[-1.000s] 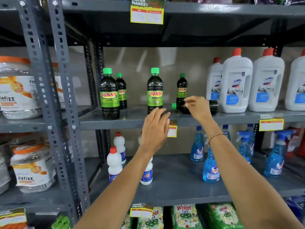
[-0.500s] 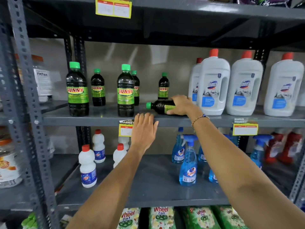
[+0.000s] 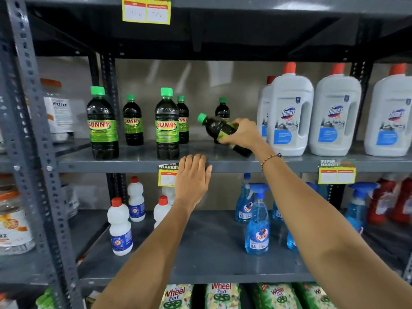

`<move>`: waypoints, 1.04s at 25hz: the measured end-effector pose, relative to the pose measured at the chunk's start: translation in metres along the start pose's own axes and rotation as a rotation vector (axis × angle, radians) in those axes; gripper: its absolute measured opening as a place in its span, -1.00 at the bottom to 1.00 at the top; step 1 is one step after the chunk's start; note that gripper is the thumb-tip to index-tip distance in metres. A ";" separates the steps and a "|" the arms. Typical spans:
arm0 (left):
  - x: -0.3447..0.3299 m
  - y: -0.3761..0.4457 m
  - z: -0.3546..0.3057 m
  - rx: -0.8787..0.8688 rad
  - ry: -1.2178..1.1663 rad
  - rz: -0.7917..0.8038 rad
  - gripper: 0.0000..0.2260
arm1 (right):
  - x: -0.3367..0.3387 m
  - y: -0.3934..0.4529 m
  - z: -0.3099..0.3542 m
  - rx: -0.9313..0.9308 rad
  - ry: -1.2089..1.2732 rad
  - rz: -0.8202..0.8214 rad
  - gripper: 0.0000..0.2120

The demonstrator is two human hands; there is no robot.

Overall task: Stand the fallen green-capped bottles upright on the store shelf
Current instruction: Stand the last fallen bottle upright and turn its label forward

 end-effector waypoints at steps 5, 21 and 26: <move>-0.002 0.000 0.000 0.020 -0.003 -0.011 -0.65 | -0.020 -0.008 -0.006 -0.140 0.478 -0.163 -0.33; -0.005 -0.002 0.003 0.050 -0.075 0.053 -0.64 | -0.046 -0.002 -0.035 -0.255 0.476 -0.076 -0.15; -0.005 -0.002 0.004 0.059 -0.071 0.073 -0.63 | -0.042 -0.005 -0.031 -0.225 0.413 -0.133 -0.17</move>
Point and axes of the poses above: each hand's wrist, its own y-axis towards the middle knuckle, its own x-axis out of the back of the hand, z = x × y, the point moved 8 cm from there along y, towards the middle knuckle, and after that the axes turned 6 degrees about y, right-handed, at the moved point
